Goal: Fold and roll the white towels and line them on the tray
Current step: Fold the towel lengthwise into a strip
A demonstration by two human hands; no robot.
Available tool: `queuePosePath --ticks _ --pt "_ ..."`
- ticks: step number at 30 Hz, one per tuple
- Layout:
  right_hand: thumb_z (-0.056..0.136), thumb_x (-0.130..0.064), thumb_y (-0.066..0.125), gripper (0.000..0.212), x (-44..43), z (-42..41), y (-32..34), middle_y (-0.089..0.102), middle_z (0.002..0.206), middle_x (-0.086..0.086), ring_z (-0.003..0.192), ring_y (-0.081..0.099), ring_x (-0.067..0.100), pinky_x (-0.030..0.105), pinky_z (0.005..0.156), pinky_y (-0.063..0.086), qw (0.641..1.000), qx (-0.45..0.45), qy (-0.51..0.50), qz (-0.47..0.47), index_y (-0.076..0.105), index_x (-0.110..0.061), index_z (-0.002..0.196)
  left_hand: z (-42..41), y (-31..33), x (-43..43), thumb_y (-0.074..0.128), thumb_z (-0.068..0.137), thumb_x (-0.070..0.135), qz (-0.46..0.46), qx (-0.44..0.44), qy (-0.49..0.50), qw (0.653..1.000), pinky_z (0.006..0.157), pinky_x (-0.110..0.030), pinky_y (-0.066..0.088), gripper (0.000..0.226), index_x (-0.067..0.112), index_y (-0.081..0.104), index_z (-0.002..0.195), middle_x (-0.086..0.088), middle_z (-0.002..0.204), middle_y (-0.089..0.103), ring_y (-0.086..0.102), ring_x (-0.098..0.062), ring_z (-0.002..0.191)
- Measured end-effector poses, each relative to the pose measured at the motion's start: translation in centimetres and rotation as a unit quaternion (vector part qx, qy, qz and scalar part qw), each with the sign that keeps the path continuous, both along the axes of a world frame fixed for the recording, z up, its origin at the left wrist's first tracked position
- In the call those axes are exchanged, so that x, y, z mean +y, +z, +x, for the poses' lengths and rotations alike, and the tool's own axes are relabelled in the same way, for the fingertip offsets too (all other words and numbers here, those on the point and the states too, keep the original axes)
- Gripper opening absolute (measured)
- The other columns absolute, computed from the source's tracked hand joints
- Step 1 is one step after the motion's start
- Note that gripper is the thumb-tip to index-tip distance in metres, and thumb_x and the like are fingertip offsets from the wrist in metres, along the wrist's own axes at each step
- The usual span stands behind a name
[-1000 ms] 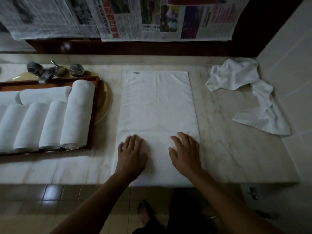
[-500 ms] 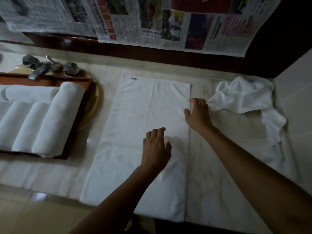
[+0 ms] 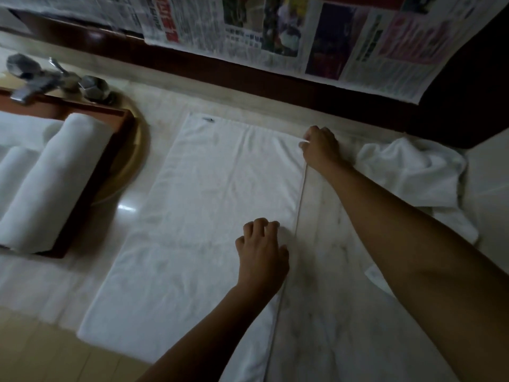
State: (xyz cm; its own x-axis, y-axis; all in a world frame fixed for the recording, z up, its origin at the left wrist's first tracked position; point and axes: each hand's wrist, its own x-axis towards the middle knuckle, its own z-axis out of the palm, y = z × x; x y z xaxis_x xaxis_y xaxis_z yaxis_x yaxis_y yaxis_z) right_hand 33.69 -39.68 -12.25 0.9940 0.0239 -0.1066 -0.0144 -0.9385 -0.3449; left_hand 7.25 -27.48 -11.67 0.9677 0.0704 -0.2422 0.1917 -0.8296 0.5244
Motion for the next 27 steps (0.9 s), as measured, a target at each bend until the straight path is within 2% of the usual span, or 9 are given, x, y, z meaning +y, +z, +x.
queuePosePath --ticks 4,8,10,14,17,19,22,25,27 --pt "0.097 -0.028 0.065 0.028 -0.9 1.4 0.4 0.068 0.12 0.019 0.117 0.062 0.035 0.034 0.096 0.049 0.999 0.041 0.01 0.001 0.07 -0.004 0.109 -0.2 -0.7 -0.7 0.054 0.096 0.043 0.025 -0.008 0.0 1.0 0.109 -0.042 0.037 0.043 0.025 0.052 0.136 0.001 0.142 0.041 0.035 -0.023 0.134" --pt "0.1 -0.025 0.054 0.029 -2.1 2.1 2.4 0.069 0.12 0.016 0.113 0.064 0.035 0.036 0.094 0.051 0.995 0.067 -0.017 0.072 0.069 -0.004 0.114 -0.1 -0.7 -1.7 0.053 0.091 0.058 0.045 -0.025 0.015 0.999 0.102 -0.044 0.04 0.05 0.024 0.057 0.127 0.0 0.135 0.048 0.041 -0.024 0.126" --pt "0.097 -0.023 0.052 0.02 -2.9 2.3 3.2 0.067 0.111 0.009 0.1 0.064 0.028 0.036 0.086 0.054 0.989 0.063 -0.04 0.125 0.064 -0.012 0.109 -0.1 -0.9 -1.8 0.052 0.087 0.063 0.055 -0.022 0.004 0.998 0.099 -0.043 0.041 0.055 0.025 0.056 0.126 0.001 0.133 0.048 0.042 -0.024 0.122" --pt "0.097 -0.023 0.056 0.01 -4.2 1.9 3.2 0.068 0.103 0.009 0.091 0.065 0.025 0.032 0.071 0.051 0.967 0.076 -0.079 0.231 0.065 -0.022 0.098 0.2 -0.4 -2.1 0.057 0.09 0.053 0.06 -0.011 -0.026 0.998 0.096 -0.042 0.041 0.046 0.022 0.055 0.124 0.001 0.129 0.048 0.043 -0.024 0.118" --pt "0.098 -0.012 0.061 0.017 -4.1 1.2 3.6 0.068 0.09 0.007 0.09 0.065 0.024 0.033 0.071 0.056 0.912 0.103 -0.114 0.379 0.069 -0.02 0.086 0.6 0.7 -1.5 0.054 0.1 0.03 -0.019 -0.014 -0.008 1.0 0.089 -0.032 0.04 0.021 0.018 0.064 0.114 0.002 0.119 0.056 0.046 -0.019 0.109" --pt "0.096 -0.001 0.06 0.019 -3.5 0.8 4.5 0.069 0.092 0.009 0.09 0.067 0.023 0.03 0.075 0.06 0.865 0.129 -0.109 0.472 0.072 -0.014 0.091 0.8 1.9 -0.2 0.057 0.102 0.027 -0.099 -0.017 0.03 0.995 0.081 -0.021 0.038 0.016 0.017 0.069 0.105 0.006 0.109 0.059 0.046 -0.013 0.1" --pt "0.092 0.009 0.059 0.027 -1.2 0.5 5.3 0.071 0.098 0.013 0.091 0.069 0.022 0.027 0.08 0.058 0.867 0.134 -0.046 0.478 0.074 -0.012 0.099 0.7 4.2 3.1 0.063 0.1 0.029 -0.198 -0.011 0.085 0.976 0.069 -0.012 0.036 0.014 0.02 0.069 0.091 0.011 0.091 0.057 0.052 -0.009 0.085" --pt "0.094 0.003 0.062 0.025 2.1 0.9 5.5 0.073 0.099 0.007 0.092 0.071 0.017 0.027 0.087 0.059 0.898 0.098 -0.002 0.429 0.074 -0.016 0.105 0.7 5.6 7.3 0.06 0.097 0.036 -0.277 0.019 0.134 0.951 0.068 -0.039 0.053 0.03 0.011 0.064 0.08 -0.003 0.078 0.065 0.062 -0.021 0.074" --pt "0.096 -0.003 0.064 0.022 4.5 1.0 5.7 0.072 0.094 0.0 0.084 0.068 0.004 0.018 0.081 0.056 0.92 0.063 0.033 0.386 0.074 -0.014 0.112 0.8 6.2 10.0 0.059 0.093 0.036 -0.355 0.031 0.191 0.915 0.078 -0.053 0.059 0.027 0.013 0.067 0.082 -0.007 0.081 0.071 0.069 -0.03 0.081"
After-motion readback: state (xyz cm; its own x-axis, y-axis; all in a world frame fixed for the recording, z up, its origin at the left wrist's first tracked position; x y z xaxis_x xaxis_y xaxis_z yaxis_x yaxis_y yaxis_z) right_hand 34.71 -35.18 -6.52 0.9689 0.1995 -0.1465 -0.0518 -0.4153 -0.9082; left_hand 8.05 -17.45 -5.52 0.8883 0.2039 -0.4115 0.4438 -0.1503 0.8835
